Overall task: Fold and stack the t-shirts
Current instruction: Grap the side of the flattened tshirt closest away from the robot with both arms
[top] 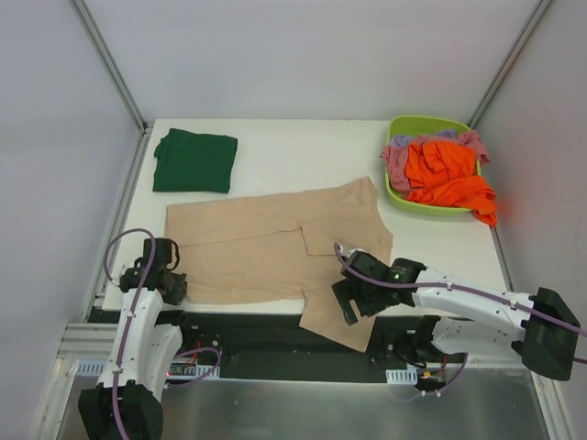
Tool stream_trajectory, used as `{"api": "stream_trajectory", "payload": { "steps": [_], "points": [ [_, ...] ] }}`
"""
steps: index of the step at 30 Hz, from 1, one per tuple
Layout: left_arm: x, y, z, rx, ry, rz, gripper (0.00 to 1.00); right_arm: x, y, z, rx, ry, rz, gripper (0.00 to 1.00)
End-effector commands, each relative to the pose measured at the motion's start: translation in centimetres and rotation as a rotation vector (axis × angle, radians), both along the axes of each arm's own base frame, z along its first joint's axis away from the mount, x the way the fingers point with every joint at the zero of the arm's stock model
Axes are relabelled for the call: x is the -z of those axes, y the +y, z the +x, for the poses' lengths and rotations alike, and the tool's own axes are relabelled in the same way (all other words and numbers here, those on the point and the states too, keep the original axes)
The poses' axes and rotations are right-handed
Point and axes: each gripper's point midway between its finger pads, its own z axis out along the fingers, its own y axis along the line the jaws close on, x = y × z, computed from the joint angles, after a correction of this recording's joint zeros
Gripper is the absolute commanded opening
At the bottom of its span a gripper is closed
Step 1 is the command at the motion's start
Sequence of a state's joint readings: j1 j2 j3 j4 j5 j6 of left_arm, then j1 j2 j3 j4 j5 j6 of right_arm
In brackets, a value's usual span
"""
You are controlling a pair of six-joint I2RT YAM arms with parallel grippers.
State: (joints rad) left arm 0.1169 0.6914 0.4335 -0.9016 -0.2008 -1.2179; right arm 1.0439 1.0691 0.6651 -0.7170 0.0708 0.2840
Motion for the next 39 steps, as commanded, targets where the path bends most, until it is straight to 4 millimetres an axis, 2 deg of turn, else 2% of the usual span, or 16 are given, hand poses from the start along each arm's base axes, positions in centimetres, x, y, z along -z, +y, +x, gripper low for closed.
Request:
{"api": "stream_trajectory", "payload": {
  "steps": [1, 2, 7, 14, 18, 20, 22, 24, 26, 29, 32, 36, 39],
  "points": [
    [-1.0, 0.5, 0.6, 0.022, -0.037, 0.041, 0.0, 2.1, -2.8, -4.4, -0.011, 0.147, -0.111, 0.87],
    [-1.0, 0.5, 0.6, 0.024, -0.038, 0.038, 0.0, 2.3, -2.2, -5.3, -0.035, 0.191, -0.085, 0.85],
    [-1.1, 0.4, 0.6, 0.049, -0.039, 0.041, 0.0, 3.8, -0.5, -7.2, -0.098, 0.253, -0.071, 0.75],
    [-0.9, 0.5, 0.4, 0.044, -0.027, 0.044, 0.0, 4.7, -1.1, -8.2, -0.134, 0.265, -0.149, 0.67],
    [-1.1, 0.6, 0.6, 0.046, -0.032, 0.048, 0.0, 4.8, -2.6, -7.7, -0.109, 0.242, -0.236, 0.48],
    [-1.1, 0.7, 0.5, 0.043, -0.028, 0.052, 0.0, 4.8, -2.8, -7.5, -0.101, 0.229, -0.248, 0.43],
    [-1.0, 0.7, 0.5, 0.039, -0.027, 0.052, 0.0, 4.9, -2.9, -7.3, -0.093, 0.222, -0.257, 0.33],
    [-0.9, 0.7, 0.5, 0.038, -0.022, 0.051, 0.0, 4.8, -2.5, -7.3, -0.086, 0.22, -0.246, 0.22],
    [-1.1, 0.7, 0.6, 0.042, -0.024, 0.052, 0.0, 4.7, -1.9, -7.1, -0.081, 0.212, -0.222, 0.17],
    [-1.2, 0.7, 0.6, 0.051, -0.024, 0.057, 0.0, 4.3, -0.9, -6.7, -0.086, 0.194, -0.172, 0.0],
    [-1.3, 0.7, 0.7, 0.062, -0.028, 0.056, 0.0, 3.5, -0.4, -5.5, -0.088, 0.124, -0.146, 0.0],
    [-1.9, 0.7, 1.1, 0.068, -0.048, 0.059, 0.0, 1.7, 0.8, -4.5, -0.09, 0.1, -0.074, 0.0],
    [-2.2, 0.6, 1.3, 0.072, -0.058, 0.057, 0.0, 0.5, 1.4, -2.9, -0.059, 0.085, -0.024, 0.0]
  ]
}}
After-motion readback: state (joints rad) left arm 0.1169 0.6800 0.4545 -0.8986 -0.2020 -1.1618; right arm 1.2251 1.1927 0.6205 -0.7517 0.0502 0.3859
